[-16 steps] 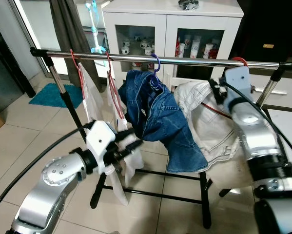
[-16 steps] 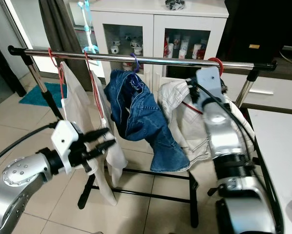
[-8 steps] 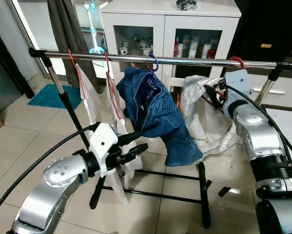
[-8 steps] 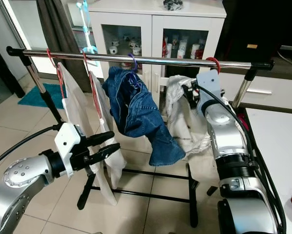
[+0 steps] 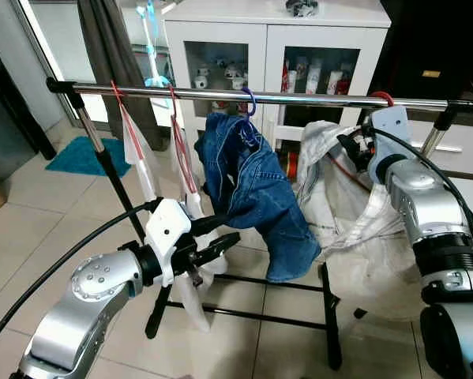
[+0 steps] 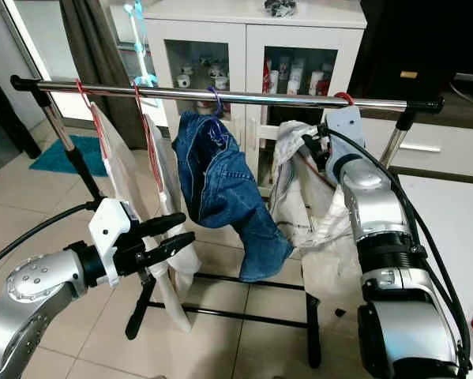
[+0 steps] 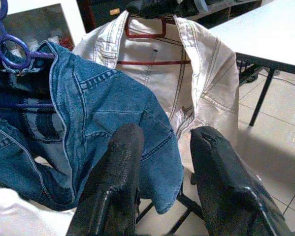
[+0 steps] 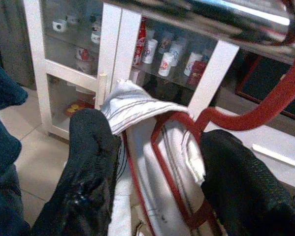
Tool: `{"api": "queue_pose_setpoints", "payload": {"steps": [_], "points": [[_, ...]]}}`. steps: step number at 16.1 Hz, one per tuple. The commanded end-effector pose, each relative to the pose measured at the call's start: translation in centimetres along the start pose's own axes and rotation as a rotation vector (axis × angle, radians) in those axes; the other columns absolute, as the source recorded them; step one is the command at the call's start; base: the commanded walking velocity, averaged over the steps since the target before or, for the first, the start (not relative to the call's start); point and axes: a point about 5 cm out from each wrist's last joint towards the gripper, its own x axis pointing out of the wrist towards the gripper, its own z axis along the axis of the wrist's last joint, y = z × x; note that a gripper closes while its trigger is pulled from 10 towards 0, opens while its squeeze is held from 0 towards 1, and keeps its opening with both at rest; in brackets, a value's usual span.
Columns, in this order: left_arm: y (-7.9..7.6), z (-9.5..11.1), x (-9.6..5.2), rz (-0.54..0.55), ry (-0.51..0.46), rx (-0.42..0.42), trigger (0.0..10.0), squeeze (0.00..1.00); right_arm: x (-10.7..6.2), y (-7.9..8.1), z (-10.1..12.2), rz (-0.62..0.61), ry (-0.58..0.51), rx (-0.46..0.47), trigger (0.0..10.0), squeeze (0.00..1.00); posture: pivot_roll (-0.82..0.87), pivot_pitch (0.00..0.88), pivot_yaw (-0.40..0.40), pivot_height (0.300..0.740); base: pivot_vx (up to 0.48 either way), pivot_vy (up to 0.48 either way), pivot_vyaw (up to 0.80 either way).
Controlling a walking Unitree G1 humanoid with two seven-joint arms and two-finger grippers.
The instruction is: Hang hanger
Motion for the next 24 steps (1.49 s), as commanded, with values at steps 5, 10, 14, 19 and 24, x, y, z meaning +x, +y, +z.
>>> {"api": "queue_pose_setpoints", "payload": {"steps": [5, 10, 14, 19, 24], "points": [[0.1, 0.0, 0.2, -0.033, 0.013, 0.017, 10.0, 0.0, -1.4, -0.2, 0.0, 0.069, 0.059, -0.032, 10.0, 0.0, -0.05, 0.0, 0.062, 0.719, 0.0, 0.0, 0.0], [0.0, 0.1, 0.7, -0.045, 0.005, 0.022, 10.0, 0.0, -1.5, -1.8, -0.2, -0.028, 0.077, -0.023, 10.0, 0.0, -0.07, 0.0, 0.077, 0.719, 0.0, 0.0, 0.0], [0.1, 0.1, 0.7, -0.053, 0.007, 0.025, 10.0, 0.0, 0.1, -2.1, -0.1, -0.032, 0.039, -0.024, 10.0, 0.0, -0.06, 0.0, 0.08, 0.719, 0.0, 0.0, 0.0], [0.4, 0.3, 0.2, -0.052, 0.021, 0.038, 10.0, 0.0, 1.5, -1.0, -0.7, 0.05, 0.056, -0.038, 10.0, 0.0, -0.04, 0.0, 0.08, 0.719, 0.0, 0.0, 0.0], [0.5, 0.3, 0.0, -0.053, 0.027, 0.044, 10.0, 0.0, 1.9, -0.5, -0.3, 0.124, 0.059, -0.038, 0.0, 0.0, -0.02, 0.0, 0.085, 0.719, 0.0, 0.0, 0.0]]}}
